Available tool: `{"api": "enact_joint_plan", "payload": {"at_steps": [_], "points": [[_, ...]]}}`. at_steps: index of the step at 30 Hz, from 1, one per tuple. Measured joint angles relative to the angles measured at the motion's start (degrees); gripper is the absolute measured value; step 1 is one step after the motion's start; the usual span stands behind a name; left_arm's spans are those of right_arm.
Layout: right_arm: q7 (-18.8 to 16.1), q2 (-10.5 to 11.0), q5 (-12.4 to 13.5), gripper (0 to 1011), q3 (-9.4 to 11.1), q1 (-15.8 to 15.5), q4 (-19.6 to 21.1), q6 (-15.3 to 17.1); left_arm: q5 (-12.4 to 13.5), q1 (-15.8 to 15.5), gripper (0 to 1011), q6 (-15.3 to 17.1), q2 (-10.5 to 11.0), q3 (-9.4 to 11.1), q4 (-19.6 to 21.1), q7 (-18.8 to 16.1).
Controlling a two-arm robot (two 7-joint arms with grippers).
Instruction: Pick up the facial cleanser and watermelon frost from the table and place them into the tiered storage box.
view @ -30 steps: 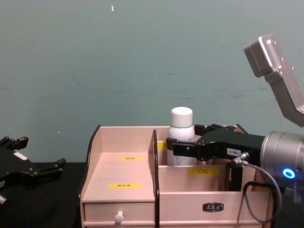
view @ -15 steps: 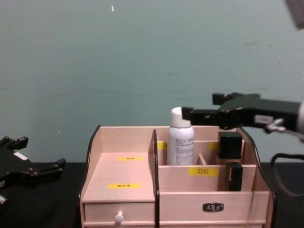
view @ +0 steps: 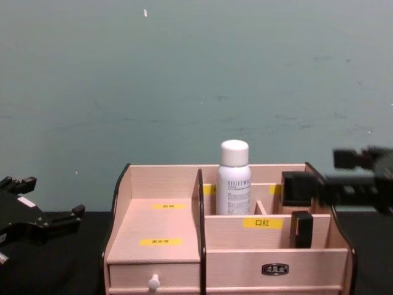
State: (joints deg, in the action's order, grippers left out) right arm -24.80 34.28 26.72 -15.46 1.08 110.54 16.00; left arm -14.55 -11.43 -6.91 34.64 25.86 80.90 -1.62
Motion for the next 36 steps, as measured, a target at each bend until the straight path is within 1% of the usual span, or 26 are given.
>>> {"api": "enact_joint_plan", "payload": {"at_steps": [1,4,5,10,13,19,23,29,36], "points": [[0.2,0.9,0.6,1000,0.5,-1.8,1.1,0.1,0.0,0.0,1001,0.0,0.0,0.0,0.0,0.0],[0.7,2.2,1.3,1000,1.3,-4.7,2.6,0.1,0.0,0.0,1001,0.0,0.0,0.0,0.0,0.0],[1.2,2.9,1.6,1000,1.7,-6.4,3.3,0.0,0.0,0.0,1001,0.0,0.0,0.0,0.0,0.0],[2.9,4.6,1.7,1000,2.1,-10.3,4.1,-0.5,0.0,0.0,1001,0.0,0.0,0.0,0.0,0.0],[3.6,5.1,1.5,1000,1.9,-11.7,4.1,-0.7,0.0,0.0,1001,0.0,0.0,0.0,0.0,0.0],[4.3,5.0,1.6,1000,1.2,-13.0,2.7,-0.7,0.0,0.0,1001,0.0,0.0,0.0,0.0,0.0],[4.2,4.4,2.3,1000,0.4,-13.3,1.0,-0.6,0.0,0.0,1001,0.0,0.0,0.0,0.0,0.0],[4.2,3.8,2.9,1000,-0.7,-12.9,-1.0,-0.3,0.0,0.0,1001,0.0,0.0,0.0,0.0,0.0],[4.3,2.9,3.0,1000,-1.9,-11.7,-3.5,-0.3,0.0,0.0,1001,0.0,0.0,0.0,0.0,0.0]]}}
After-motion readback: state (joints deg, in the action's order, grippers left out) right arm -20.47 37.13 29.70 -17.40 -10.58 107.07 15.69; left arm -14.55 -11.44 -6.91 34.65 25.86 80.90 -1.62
